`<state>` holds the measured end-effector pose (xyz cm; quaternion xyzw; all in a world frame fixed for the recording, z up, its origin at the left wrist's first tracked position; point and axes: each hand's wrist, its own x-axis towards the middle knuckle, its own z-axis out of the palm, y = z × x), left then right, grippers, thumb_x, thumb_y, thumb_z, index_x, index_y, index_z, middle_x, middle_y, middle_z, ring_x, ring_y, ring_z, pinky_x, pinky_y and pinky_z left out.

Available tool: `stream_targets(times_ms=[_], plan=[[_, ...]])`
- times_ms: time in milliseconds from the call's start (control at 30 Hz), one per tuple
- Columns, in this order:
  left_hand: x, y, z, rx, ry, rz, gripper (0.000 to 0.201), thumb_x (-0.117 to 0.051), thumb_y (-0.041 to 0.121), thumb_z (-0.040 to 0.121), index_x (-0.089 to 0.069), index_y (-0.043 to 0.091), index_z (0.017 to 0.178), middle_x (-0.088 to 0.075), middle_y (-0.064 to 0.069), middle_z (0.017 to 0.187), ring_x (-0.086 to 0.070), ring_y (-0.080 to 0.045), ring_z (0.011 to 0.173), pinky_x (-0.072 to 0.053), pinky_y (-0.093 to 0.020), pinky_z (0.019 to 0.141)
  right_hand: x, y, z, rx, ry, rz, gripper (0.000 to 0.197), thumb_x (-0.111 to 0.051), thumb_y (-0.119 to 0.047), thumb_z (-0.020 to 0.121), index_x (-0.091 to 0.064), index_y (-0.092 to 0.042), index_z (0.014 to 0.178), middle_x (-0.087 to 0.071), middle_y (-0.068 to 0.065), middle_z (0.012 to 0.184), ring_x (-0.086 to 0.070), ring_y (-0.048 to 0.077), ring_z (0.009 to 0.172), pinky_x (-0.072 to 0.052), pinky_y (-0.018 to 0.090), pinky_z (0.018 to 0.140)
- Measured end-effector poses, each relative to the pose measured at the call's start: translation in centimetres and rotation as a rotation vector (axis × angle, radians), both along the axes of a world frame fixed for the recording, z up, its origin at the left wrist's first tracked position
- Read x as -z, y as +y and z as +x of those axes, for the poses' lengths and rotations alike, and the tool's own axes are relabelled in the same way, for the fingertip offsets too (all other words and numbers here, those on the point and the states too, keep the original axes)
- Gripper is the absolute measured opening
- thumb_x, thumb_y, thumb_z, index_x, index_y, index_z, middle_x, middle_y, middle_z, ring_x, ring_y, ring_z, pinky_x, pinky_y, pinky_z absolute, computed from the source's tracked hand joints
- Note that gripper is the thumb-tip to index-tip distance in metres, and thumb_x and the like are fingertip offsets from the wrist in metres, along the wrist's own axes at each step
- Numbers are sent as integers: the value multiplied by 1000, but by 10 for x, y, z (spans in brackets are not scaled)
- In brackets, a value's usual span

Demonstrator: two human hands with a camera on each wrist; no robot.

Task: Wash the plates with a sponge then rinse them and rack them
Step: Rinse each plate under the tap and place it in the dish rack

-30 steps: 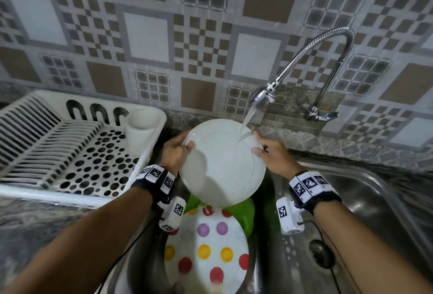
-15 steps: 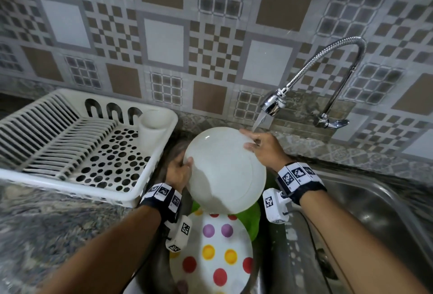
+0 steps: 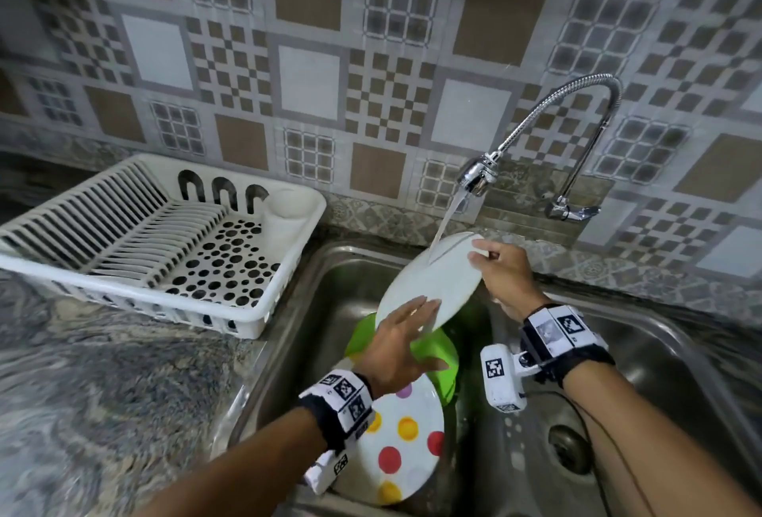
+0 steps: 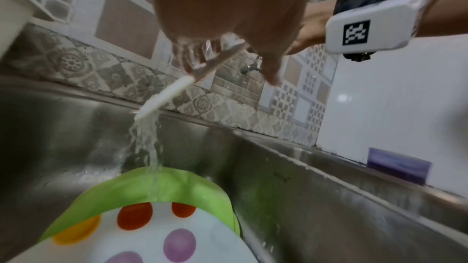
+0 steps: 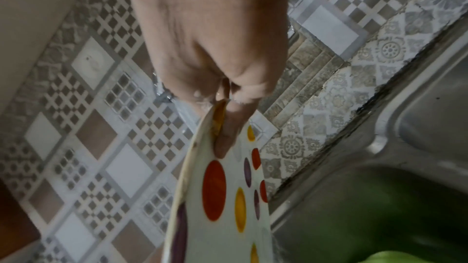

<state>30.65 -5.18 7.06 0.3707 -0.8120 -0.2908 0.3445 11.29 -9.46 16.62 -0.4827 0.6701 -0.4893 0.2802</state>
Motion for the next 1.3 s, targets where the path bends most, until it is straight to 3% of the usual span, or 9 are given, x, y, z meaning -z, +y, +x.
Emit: stream_targets(times_ms=[100,233,333,500,700,800,933,1200,1300], plan=[[-21,-1,14,-154,105,-197,59,-57,-2,73,-59,24,126,-63,0,126,-58,-10,116,-46,-28,100,-20,11,15,35,-59,-41,27,-60,-10,88,-64,-6,114,-65,9,105,-60,14,82,-50,26,71],[-71,-21,51,-218,172,-209,53,-51,-1,80,-56,32,121,-73,-5,97,-70,-18,89,-57,-31,78,-55,26,41,-20,-172,-14,23,-54,-32,92,-65,-13,101,-63,9,93,-64,18,74,-58,37,71],[-115,-39,86,-130,223,-33,50,-53,-7,84,-58,22,125,-68,-13,90,-65,-27,78,-55,-17,66,-70,31,58,-48,137,-42,44,-46,-62,86,-65,-25,99,-63,2,91,-61,17,79,-53,35,71],[-174,-86,178,-43,176,-91,46,-57,5,88,-55,28,128,-60,-5,126,-58,-21,113,-50,-16,88,-96,13,110,3,544,-328,28,-59,-27,90,-64,-18,116,-47,3,104,-55,22,96,-43,27,87],[-224,-158,309,-7,267,-64,45,-63,0,82,-61,25,120,-65,4,117,-62,-11,108,-55,-31,86,-124,-46,226,-146,399,-359,32,-56,-13,91,-56,-19,123,-60,-6,110,-56,11,102,-44,20,85],[-227,-201,367,-52,245,-88,42,-66,-2,75,-63,20,111,-66,1,107,-62,-14,100,-53,-33,89,-126,-81,289,-273,332,-336,31,-56,-7,90,-55,-20,119,-61,-6,100,-59,-4,83,-43,2,66],[-216,-256,426,-171,172,-48,36,-64,-6,77,-63,24,96,-67,8,92,-63,-12,87,-54,-31,80,-112,-137,347,-325,441,-326,33,-51,-11,92,-51,-41,107,-64,-4,96,-62,5,83,-48,20,68],[-162,-331,486,-217,143,-27,30,-65,10,71,-63,37,86,-67,-4,90,-63,-24,86,-55,-53,77,-77,-210,412,-367,573,-271,25,-41,-5,95,-50,-19,114,-64,11,101,-60,26,84,-53,40,71],[-143,-340,493,-238,160,27,37,-64,4,70,-63,39,79,-65,-3,85,-64,-32,84,-54,-43,76,-62,-226,422,-367,601,-232,29,-41,-1,93,-51,-16,115,-63,14,105,-59,28,89,-53,46,77]])
